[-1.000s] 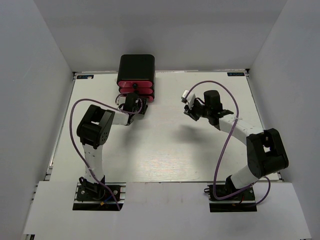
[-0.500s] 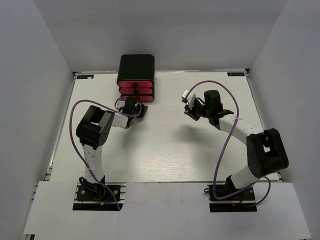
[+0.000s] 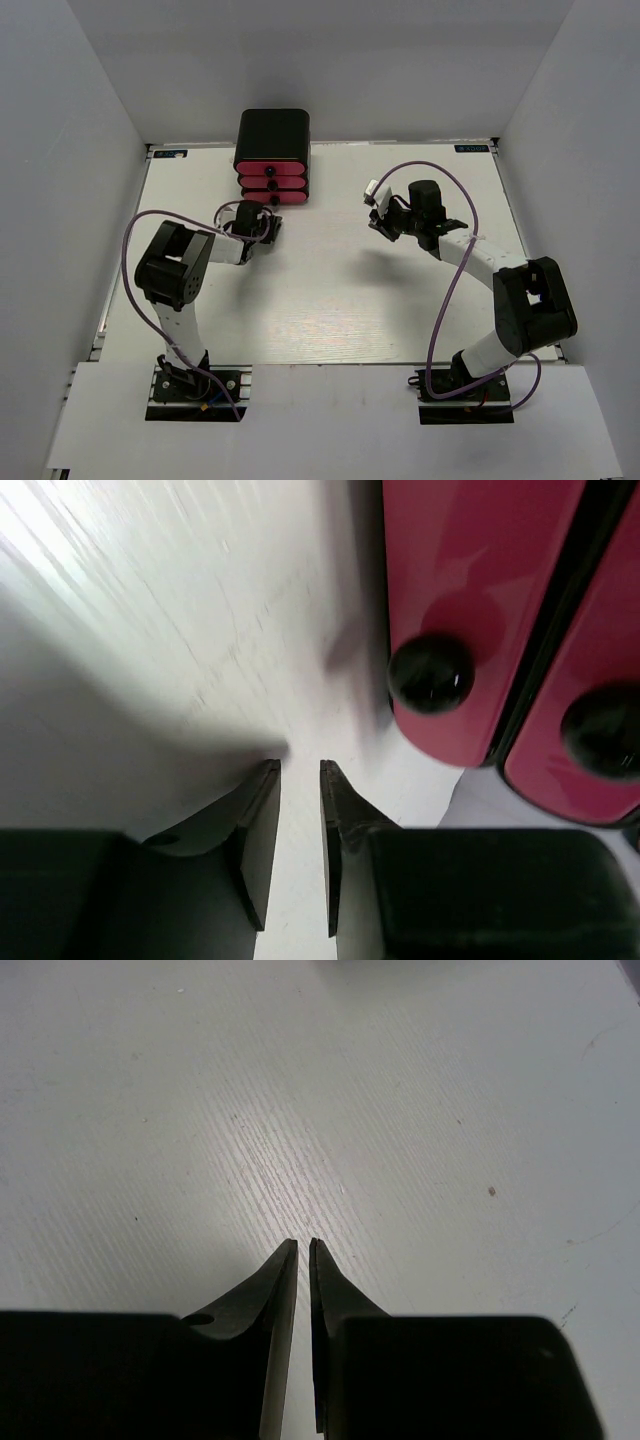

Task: Sort the stationery into containers
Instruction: Close the drawer

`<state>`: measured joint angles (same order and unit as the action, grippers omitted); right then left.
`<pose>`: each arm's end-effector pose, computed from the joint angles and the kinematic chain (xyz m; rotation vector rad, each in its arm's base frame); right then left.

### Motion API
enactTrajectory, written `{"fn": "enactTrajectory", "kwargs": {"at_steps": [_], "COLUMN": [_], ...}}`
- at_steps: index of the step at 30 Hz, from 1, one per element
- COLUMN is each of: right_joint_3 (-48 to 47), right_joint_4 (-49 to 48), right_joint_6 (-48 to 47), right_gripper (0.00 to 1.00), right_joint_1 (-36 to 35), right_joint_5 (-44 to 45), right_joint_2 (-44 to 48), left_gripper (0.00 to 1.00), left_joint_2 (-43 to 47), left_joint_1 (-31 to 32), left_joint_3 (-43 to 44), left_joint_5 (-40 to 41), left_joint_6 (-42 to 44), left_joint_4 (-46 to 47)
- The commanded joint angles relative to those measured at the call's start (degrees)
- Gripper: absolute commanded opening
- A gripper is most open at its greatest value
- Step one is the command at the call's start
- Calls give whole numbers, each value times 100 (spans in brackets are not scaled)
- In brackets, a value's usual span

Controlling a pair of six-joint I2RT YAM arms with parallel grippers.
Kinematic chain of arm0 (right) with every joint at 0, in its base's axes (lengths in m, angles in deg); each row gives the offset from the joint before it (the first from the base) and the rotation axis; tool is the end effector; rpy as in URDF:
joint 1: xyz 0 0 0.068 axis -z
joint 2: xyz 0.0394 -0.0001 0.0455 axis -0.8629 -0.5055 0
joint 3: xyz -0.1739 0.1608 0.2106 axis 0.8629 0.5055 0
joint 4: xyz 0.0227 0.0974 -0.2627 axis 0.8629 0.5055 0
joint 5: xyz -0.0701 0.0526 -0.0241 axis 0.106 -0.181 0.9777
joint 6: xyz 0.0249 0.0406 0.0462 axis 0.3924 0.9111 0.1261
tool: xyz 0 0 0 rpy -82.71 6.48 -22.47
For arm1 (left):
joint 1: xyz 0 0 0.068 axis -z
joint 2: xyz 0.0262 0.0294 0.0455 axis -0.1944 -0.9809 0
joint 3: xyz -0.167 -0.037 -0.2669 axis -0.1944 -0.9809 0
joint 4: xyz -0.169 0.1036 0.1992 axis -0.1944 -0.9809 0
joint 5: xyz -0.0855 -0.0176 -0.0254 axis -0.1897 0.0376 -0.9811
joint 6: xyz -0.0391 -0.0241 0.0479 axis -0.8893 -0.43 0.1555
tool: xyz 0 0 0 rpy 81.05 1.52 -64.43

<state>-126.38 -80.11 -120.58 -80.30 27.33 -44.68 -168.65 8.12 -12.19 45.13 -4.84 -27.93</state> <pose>0.3299 0.1489 0.2517 -1.1714 1.6929 0.3292 0.3807 -0.1251 0.1232 -1.4505 1.9109 -0.8068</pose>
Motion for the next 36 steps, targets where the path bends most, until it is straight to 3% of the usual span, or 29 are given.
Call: {"fn": "enactTrajectory", "kwargs": {"at_steps": [1, 17, 25, 32, 35, 36], "right_joint_3": [-59, -24, -24, -24, 20, 55], "right_joint_4": [-147, -147, -138, -112, -42, -33], "right_joint_6": [12, -15, -32, -23, -59, -67], "right_gripper": [16, 16, 16, 18, 31, 40], "right_joint_1": [36, 89, 107, 89, 106, 89], "right_joint_5": [-100, -74, -83, -118, -197, -232], "right_joint_2": [135, 117, 74, 82, 82, 82], "left_gripper": [34, 49, 50, 26, 24, 23], "left_joint_2": [156, -459, -520, -266, 23, 94], "left_joint_1": [-175, -457, -457, -457, -457, -457], "left_joint_3": [123, 800, 906, 581, 47, -77], "left_joint_5": [287, 155, 50, -90, -319, -424], "left_joint_6": [-171, -40, -40, 13, 232, 294], "left_joint_4": [-620, -946, -946, -946, -946, -946]}}
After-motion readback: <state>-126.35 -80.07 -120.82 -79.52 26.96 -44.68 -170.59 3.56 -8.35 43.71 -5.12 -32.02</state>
